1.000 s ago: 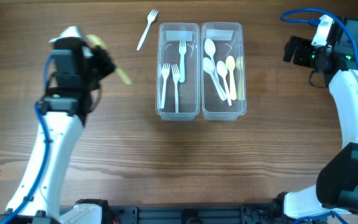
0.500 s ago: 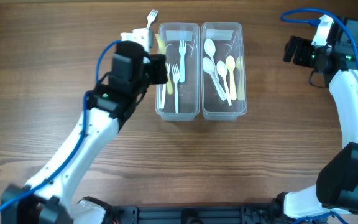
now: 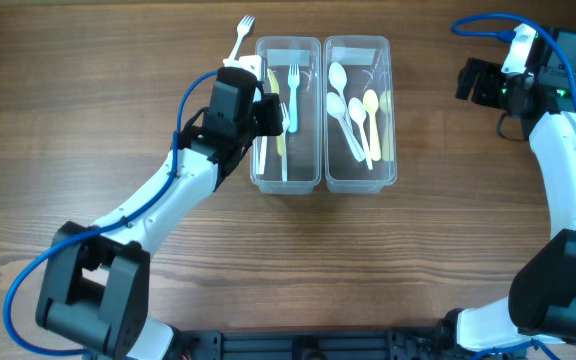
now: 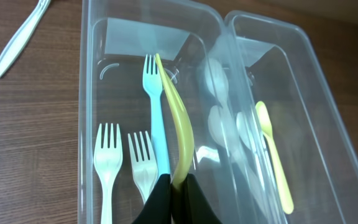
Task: Pack container
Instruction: 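Lift yellow fork and carry it toward the left tray, then lower yellow fork into the left tray and open left gripper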
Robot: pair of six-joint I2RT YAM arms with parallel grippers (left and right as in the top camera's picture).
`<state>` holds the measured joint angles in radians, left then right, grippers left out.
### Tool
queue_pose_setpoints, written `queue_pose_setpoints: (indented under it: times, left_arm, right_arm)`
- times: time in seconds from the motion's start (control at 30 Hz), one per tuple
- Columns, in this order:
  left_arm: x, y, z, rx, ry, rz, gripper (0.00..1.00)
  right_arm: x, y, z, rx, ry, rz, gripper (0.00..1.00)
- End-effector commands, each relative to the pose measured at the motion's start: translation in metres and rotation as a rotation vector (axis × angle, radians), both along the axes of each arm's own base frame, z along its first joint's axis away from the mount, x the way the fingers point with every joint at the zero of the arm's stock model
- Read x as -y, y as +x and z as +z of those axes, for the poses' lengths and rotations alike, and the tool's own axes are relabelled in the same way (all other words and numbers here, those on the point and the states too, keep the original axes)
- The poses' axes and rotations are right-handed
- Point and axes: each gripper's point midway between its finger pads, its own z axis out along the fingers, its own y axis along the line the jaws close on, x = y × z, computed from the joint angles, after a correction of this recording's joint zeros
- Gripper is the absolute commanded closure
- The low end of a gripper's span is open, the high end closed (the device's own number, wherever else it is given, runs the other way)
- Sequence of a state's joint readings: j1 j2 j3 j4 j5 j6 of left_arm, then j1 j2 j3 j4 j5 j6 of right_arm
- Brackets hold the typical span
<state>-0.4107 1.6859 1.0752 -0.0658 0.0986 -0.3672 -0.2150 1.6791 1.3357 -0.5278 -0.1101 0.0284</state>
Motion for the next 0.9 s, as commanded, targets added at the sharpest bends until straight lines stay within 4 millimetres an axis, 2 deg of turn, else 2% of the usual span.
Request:
queue_pose_setpoints:
  times: [0.0,0.03,0.07,0.1,0.2,0.37,0.53,0.63,0.77,0.87]
  left_arm:
    - [0.003,0.001,-0.009,-0.002,0.025,-0.018,0.93]
    - [0.004,0.001,-0.010,-0.002,0.025,-0.020,0.82]
    - [0.005,0.000,-0.010,-0.002,0.025,-0.022,0.61]
    - [0.006,-0.001,-0.009,-0.002,0.024,-0.025,0.48]
    - [0.013,-0.002,-0.007,0.008,0.018,-0.040,0.38]
    - [0.023,-0.004,0.005,0.039,-0.002,-0.063,0.38]
    - [0.017,-0.008,0.023,0.058,-0.009,-0.056,0.35]
    - [0.007,-0.011,0.042,0.081,-0.019,-0.039,0.35]
    - [-0.008,-0.019,0.078,0.134,-0.041,-0.017,0.34]
    - [-0.016,-0.030,0.105,0.177,-0.058,-0.008,0.25]
  right_arm:
    - [0.000,0.003,0.012,0.028,-0.017,0.007,0.00]
    - [0.000,0.003,0.012,0.028,-0.017,0.007,0.00]
    - [0.000,0.003,0.012,0.028,-0.017,0.007,0.00]
    - [0.000,0.003,0.012,0.028,-0.017,0.007,0.00]
    - [0.000,0.003,0.012,0.028,-0.017,0.007,0.00]
    - [0.000,0.003,0.012,0.028,-0.017,0.007,0.00]
    - [0.000,0.003,0.012,0.028,-0.017,0.007,0.00]
    - [0.000,0.003,0.012,0.028,-0.017,0.007,0.00]
    - [0.000,0.003,0.012,0.028,-0.017,0.007,0.00]
    - [0.000,0.003,0.012,0.028,-0.017,0.007,0.00]
